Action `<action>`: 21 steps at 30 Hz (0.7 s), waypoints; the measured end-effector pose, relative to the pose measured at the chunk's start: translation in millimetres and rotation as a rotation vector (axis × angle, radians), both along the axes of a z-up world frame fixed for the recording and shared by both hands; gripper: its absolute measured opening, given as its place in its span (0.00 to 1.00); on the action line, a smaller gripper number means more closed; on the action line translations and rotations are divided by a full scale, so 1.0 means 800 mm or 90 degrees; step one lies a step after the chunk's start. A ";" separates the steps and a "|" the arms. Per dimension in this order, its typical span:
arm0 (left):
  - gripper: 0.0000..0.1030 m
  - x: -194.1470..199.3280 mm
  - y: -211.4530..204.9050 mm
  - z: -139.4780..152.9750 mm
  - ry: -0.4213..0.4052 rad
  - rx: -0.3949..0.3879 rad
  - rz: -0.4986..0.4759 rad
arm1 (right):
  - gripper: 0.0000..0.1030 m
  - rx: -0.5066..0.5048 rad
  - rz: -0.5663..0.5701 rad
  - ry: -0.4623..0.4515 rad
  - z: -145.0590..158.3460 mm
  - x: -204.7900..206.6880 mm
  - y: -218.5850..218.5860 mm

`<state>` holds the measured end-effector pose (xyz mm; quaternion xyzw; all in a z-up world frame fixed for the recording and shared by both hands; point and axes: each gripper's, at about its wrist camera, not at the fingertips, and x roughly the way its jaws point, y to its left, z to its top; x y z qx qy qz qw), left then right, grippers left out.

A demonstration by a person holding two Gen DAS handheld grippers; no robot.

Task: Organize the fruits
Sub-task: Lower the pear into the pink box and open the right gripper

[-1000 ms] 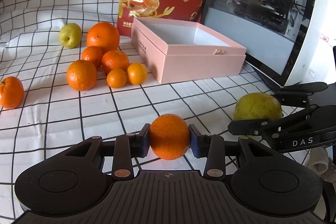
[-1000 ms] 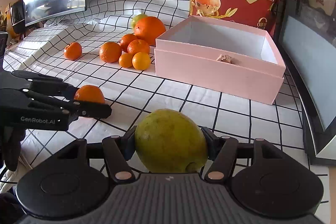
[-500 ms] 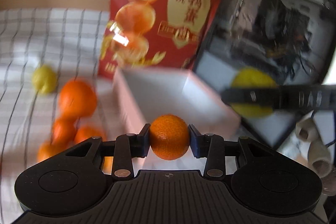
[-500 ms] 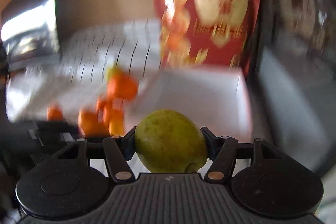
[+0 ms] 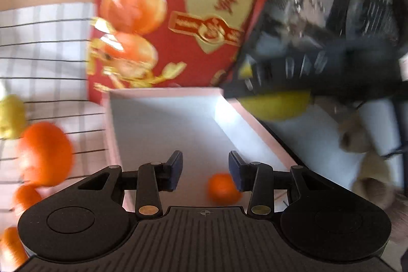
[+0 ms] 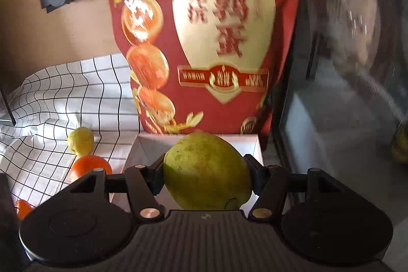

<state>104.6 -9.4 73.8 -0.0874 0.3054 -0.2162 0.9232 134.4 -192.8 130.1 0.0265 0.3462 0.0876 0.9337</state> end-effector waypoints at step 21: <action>0.43 -0.154 0.327 -0.053 -0.052 -0.119 0.358 | 0.61 0.037 -0.080 0.216 -0.115 0.096 0.075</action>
